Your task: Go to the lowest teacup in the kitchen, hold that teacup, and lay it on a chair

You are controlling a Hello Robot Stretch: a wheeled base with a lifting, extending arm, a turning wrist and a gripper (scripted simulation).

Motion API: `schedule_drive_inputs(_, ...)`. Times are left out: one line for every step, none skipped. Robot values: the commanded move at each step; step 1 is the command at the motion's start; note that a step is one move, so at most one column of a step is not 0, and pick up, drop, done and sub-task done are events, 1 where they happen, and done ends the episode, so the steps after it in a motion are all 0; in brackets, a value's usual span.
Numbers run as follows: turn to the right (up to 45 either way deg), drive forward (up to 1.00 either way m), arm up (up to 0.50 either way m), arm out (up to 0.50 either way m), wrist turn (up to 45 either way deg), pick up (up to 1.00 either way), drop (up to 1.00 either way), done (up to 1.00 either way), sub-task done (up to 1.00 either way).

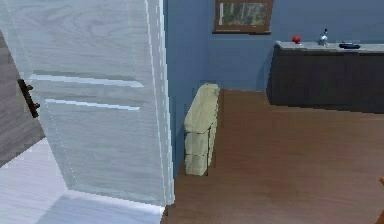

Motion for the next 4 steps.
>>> schedule_drive_inputs(0.0,0.00,-0.50,0.00,0.0,0.00,0.00,0.00,0.00)
schedule_drive_inputs(0.0,0.00,0.00,0.00,0.0,0.00,1.00,0.00,0.00)
schedule_drive_inputs(0.0,0.00,0.00,-0.10,0.0,0.00,0.00,0.00,0.00)
schedule_drive_inputs(0.0,0.00,0.00,0.00,0.0,0.00,0.00,1.00,0.00)
